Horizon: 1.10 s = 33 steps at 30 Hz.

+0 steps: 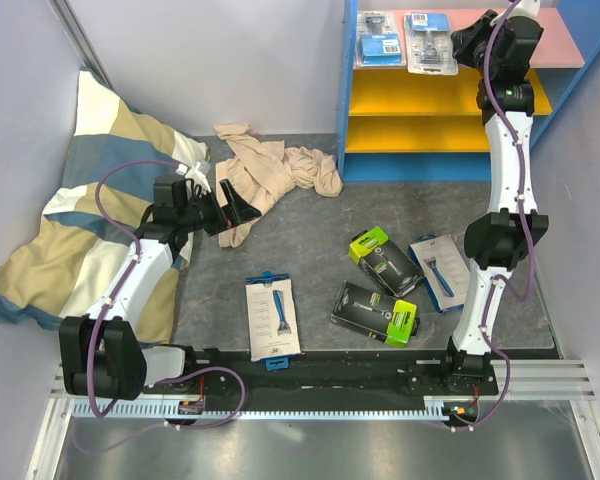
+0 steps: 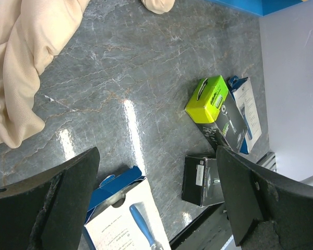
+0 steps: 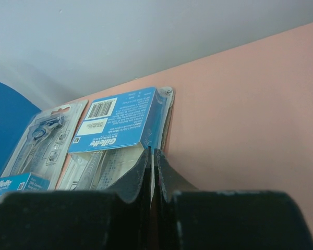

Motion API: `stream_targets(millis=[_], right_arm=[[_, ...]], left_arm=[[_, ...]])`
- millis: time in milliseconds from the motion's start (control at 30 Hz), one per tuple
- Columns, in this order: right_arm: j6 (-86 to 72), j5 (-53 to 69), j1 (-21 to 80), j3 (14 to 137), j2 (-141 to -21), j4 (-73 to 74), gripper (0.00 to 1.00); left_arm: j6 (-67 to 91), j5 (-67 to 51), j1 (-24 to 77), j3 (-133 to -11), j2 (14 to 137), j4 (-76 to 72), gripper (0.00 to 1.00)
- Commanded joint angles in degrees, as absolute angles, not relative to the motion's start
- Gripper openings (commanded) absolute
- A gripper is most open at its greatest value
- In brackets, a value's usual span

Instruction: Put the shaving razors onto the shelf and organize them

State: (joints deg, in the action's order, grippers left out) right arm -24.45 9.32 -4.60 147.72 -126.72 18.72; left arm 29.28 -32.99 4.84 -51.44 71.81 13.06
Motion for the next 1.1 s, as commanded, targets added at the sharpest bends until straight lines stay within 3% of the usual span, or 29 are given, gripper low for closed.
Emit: stream_targets(millis=[0, 1067], right_arm=[[-25.1, 12.0, -4.2, 148.7, -130.1, 20.7, 0.11], [-25.7, 15.1, -3.5, 151.4, -135.6, 18.5, 0.13]], left_arm=[[28.2, -32.1, 4.7, -53.1, 70.5, 13.1, 1.00], [29.1, -31.6, 4.7, -54.9, 72.0, 13.7, 1.00]])
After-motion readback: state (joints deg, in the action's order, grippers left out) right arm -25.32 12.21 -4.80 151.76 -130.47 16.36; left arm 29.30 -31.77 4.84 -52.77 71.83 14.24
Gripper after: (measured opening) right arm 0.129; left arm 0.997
